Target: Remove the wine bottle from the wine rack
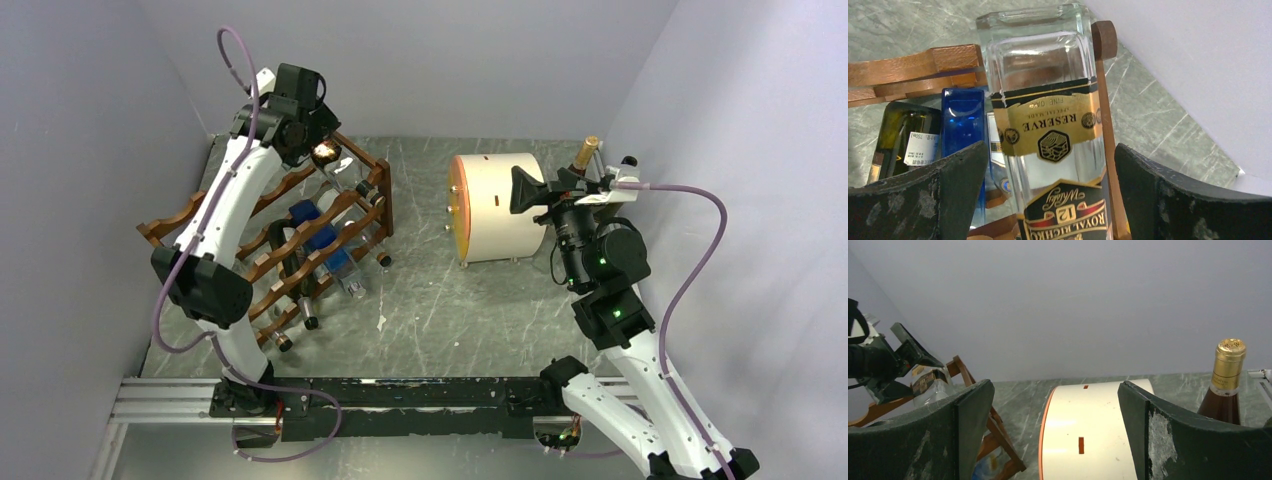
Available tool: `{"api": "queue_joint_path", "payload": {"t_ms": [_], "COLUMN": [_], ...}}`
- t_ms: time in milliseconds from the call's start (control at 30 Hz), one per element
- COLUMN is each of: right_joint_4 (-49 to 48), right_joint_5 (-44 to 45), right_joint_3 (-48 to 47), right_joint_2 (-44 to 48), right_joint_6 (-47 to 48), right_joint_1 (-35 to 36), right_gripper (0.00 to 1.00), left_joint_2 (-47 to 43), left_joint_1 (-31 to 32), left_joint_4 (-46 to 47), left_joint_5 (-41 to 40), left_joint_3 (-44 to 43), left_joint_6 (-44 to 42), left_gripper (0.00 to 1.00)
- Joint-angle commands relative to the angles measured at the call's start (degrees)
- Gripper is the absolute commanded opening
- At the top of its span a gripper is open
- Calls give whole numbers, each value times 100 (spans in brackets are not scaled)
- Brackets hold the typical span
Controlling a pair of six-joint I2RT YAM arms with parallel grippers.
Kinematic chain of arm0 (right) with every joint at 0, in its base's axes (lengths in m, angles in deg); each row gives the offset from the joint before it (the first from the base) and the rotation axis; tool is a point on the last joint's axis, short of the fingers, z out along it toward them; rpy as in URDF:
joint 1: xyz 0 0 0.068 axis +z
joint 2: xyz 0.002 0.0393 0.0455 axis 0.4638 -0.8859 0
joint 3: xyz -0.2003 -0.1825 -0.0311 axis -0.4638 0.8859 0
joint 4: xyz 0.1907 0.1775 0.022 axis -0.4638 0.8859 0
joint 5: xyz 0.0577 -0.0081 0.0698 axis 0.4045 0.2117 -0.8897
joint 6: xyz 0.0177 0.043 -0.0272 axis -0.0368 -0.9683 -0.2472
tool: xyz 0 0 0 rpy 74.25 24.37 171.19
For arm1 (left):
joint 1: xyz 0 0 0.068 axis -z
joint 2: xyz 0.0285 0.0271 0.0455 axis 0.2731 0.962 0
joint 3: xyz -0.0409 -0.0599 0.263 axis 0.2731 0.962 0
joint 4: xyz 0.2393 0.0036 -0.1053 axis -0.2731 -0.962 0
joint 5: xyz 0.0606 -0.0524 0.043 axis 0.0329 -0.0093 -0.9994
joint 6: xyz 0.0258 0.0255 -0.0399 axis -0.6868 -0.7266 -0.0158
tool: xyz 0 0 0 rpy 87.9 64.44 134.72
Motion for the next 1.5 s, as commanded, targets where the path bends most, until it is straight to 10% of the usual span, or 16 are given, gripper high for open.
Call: {"api": "queue_joint_path", "payload": {"t_ms": [0,433,1033,1467], "right_joint_4": [-121,-63,116,689], "right_joint_5": [107,75,-360,-779], "right_joint_3": [58,16,-205,-648], "right_joint_2": [68,-26,82,-155], "right_joint_6": [155,263,140,-290], "right_joint_1": [68,64,68,68], "right_gripper": [100,100,100,100], "left_joint_2": [258,422,-1361,-2837], "left_joint_1": [60,60,-278,-1026], "left_joint_4": [3,390,1976,3291], "left_joint_5": [-231,-25,777,2101], "left_joint_3": [-254,78,1952,3320], "left_joint_6": [-95,-179,-70,-29], "left_gripper": [100,74,7,7]}}
